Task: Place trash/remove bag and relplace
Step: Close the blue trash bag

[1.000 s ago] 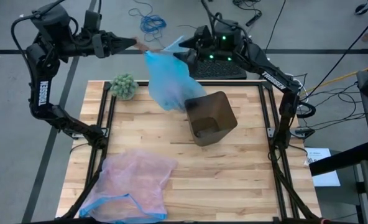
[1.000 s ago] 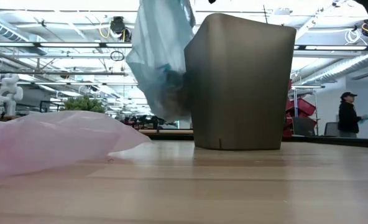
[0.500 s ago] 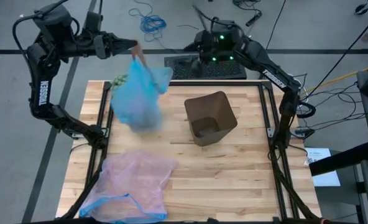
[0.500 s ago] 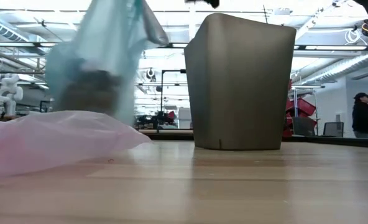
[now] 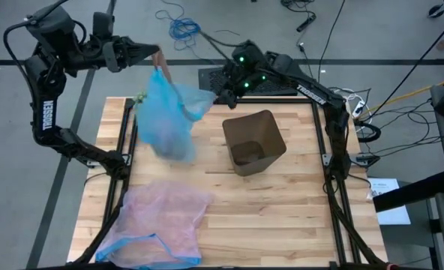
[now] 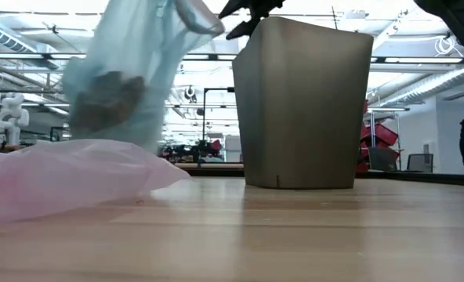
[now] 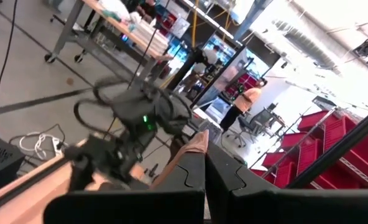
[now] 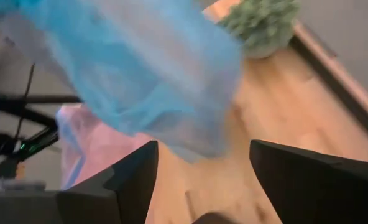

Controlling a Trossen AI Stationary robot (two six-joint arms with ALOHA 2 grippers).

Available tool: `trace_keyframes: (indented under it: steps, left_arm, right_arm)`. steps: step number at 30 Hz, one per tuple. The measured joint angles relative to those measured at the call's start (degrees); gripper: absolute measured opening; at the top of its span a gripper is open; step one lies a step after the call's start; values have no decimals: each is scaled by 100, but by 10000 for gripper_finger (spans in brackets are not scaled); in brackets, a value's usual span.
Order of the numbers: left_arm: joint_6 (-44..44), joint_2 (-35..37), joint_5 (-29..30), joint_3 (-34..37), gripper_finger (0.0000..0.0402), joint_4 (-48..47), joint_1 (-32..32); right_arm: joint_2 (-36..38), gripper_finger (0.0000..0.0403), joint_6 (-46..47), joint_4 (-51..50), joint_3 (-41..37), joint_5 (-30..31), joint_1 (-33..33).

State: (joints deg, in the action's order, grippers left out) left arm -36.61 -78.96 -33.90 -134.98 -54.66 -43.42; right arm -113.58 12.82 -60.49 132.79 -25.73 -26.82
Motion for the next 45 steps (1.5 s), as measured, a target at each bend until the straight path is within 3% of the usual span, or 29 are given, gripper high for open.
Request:
trace_keyframes:
  steps: [5, 10, 18, 23, 38, 45]
  left_arm:
    - [114, -2, 10, 0, 0, -2, 0]
    - [136, -2, 10, 0, 0, 0, 4]
    - [514, -2, 10, 0, 0, -413, 2]
    - [1021, -97, -78, 0, 25, -834, 3]
    - [1837, -260, 185, 0, 189, -884, 55]
    - [2627, -269, 1289, 0, 228, -840, 55]
  right_arm:
    - [-4, 228, -34, -230, 0, 62, 189]
    - [-4, 186, -33, 190, 0, 596, 203]
    - [-2, 15, -53, 468, 0, 463, 202]
    - [20, 5, -61, 541, -5, 440, 232]
    - [420, 0, -182, 545, -5, 488, 228]
    - [417, 0, -157, 604, -5, 726, 230]
